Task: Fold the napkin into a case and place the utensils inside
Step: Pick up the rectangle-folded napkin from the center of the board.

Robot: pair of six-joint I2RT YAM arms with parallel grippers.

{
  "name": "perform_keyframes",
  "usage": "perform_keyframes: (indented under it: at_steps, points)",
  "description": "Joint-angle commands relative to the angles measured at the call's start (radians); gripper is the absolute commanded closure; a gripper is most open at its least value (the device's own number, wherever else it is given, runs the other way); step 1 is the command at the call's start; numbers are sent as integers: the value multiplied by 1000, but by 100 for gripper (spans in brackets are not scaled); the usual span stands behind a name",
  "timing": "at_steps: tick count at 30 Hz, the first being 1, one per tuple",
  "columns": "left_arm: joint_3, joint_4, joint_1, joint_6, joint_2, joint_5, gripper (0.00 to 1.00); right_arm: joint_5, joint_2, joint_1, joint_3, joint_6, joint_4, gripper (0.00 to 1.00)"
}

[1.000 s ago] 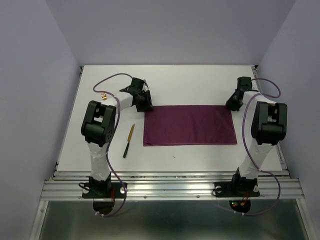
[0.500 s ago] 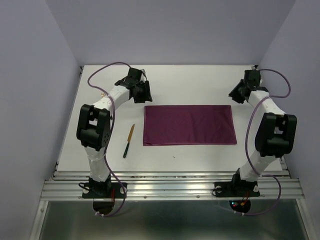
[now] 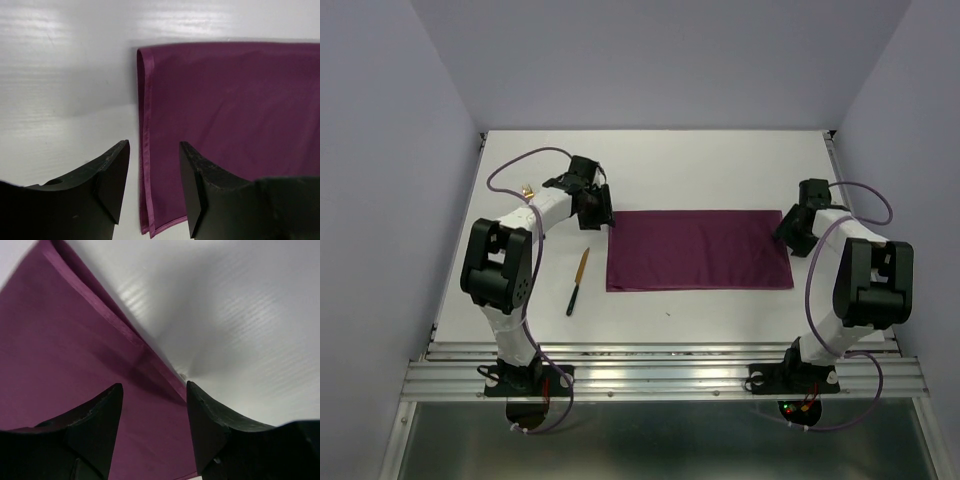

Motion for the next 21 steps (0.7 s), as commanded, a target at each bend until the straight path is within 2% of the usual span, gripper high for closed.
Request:
perform_keyframes:
  at_steps: [1, 7, 11, 20, 21]
  points:
    - [-80, 36, -7, -7, -80, 12, 45, 53, -62, -5, -24, -58, -23, 41]
    - [-133, 59, -7, -2, -106, 17, 45, 61, -15, -5, -32, -101, -13, 42]
    - [-145, 65, -7, -2, -103, -3, 45, 42, 25, -5, -31, -113, 4, 46]
    - [-196, 117, -5, -15, -74, -46, 46, -54, 40, -5, -66, -120, 47, 71]
    - [-194, 116, -5, -16, -62, -51, 46, -54, 40, -5, -64, -120, 47, 76]
